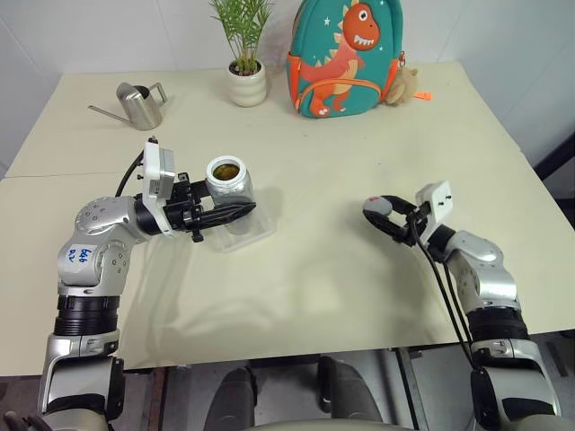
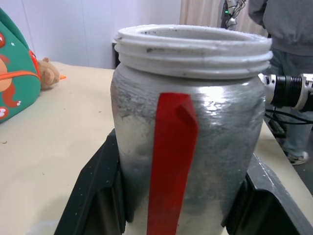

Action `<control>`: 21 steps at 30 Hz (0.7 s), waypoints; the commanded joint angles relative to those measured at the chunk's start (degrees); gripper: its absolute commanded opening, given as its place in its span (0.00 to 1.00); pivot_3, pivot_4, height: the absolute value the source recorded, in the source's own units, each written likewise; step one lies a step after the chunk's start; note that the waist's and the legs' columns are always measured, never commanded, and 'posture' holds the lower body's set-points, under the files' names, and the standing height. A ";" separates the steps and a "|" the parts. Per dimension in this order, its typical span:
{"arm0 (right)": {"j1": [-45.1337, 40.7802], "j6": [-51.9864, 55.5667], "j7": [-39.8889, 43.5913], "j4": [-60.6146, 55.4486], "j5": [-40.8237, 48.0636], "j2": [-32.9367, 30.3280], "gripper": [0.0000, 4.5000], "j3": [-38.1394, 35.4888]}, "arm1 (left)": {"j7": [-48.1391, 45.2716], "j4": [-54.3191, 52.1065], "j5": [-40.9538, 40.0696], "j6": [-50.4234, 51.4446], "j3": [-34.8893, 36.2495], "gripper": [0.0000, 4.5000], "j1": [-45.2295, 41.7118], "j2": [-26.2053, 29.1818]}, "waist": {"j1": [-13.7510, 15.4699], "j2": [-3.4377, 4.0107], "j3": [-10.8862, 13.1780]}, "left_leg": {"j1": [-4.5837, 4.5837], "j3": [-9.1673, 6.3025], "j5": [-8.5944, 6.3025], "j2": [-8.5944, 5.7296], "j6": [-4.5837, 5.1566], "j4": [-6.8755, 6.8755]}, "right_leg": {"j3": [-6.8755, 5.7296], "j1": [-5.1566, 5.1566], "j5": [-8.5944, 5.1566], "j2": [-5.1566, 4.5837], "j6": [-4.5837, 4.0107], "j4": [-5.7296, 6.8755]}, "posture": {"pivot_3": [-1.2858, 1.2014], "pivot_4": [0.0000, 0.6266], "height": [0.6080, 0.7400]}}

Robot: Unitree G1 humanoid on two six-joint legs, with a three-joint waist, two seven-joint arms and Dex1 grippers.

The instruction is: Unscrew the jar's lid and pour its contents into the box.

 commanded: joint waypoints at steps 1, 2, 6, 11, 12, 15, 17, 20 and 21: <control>0.42 -0.89 0.78 -1.39 1.00 -0.19 0.92 -1.18 | 0.27 -0.73 -1.46 0.43 1.13 0.43 -1.71 0.11 | 0.02 0.00 0.00 | 0.00 0.00 0.00 0.00 0.00 0.01 | 0.01 0.00 0.01 0.00 0.00 0.00 | 0.52 0.24 1.00; 0.52 -0.87 0.79 -1.77 1.10 -0.30 1.00 -1.33 | 0.31 -0.66 -1.50 0.54 1.20 0.43 -1.72 0.16 | 0.01 0.00 0.00 | 0.00 0.00 0.00 0.00 0.00 0.01 | 0.02 0.00 0.02 0.00 0.01 0.00 | 0.52 0.24 1.00; 0.06 2.57 3.81 -7.58 4.55 -2.54 1.00 -2.53 | 1.42 0.01 -1.46 1.25 1.98 0.43 -2.24 0.54 | 0.05 0.00 0.00 | 0.03 0.03 0.00 0.00 0.00 0.00 | 0.05 0.01 0.03 0.00 0.01 -0.01 | 0.52 0.24 1.00; -2.33 12.67 8.87 -21.59 10.42 -7.11 1.00 -0.40 | 2.43 5.14 0.44 1.30 3.19 0.43 -5.51 3.27 | 0.40 0.01 0.00 | 0.02 0.03 0.00 0.00 0.00 0.00 | 0.05 0.00 0.03 0.01 0.02 -0.03 | 0.52 0.24 1.00; -3.33 14.71 9.12 -24.32 11.21 -7.57 1.00 0.41 | 1.51 6.67 0.32 1.26 3.44 0.43 -6.51 4.07 | 0.39 0.01 0.00 | 0.03 0.03 0.00 0.00 0.00 0.01 | 0.05 0.00 0.03 0.02 0.02 -0.02 | 0.52 0.24 1.00; -6.40 19.14 9.49 -29.59 12.41 -7.50 1.00 2.92 | 0.07 12.68 3.40 -1.34 2.44 0.43 -9.92 6.76 | 0.41 0.01 0.00 | 0.08 0.03 0.00 0.01 0.00 0.01 | 0.05 0.01 0.03 0.03 0.01 -0.06 | 0.52 0.24 1.00; -8.21 21.23 10.08 -31.70 12.88 -6.97 1.00 4.80 | 0.59 17.42 6.84 -2.72 0.89 0.43 -12.72 8.24 | 0.56 0.00 0.00 | 0.08 0.02 0.00 0.00 0.00 0.00 | 0.05 0.02 0.03 0.02 0.00 -0.04 | 0.52 0.24 1.00; -10.40 22.56 11.29 -34.15 11.62 -6.81 1.00 8.81 | -0.20 21.56 11.61 -7.16 -1.57 0.43 -15.50 9.36 | 0.80 0.00 0.00 | 0.01 0.03 0.00 -0.01 0.01 0.01 | 0.04 0.02 0.05 0.01 0.04 -0.07 | 0.52 0.24 1.00; -10.87 21.94 11.95 -34.70 10.49 -7.02 1.00 10.26 | -0.32 22.61 13.30 -9.28 -2.35 0.43 -16.18 9.54 | 0.84 0.00 0.00 | -0.04 0.03 -0.01 -0.01 0.01 0.01 | 0.04 0.01 0.06 0.01 0.05 -0.11 | 0.52 0.24 1.00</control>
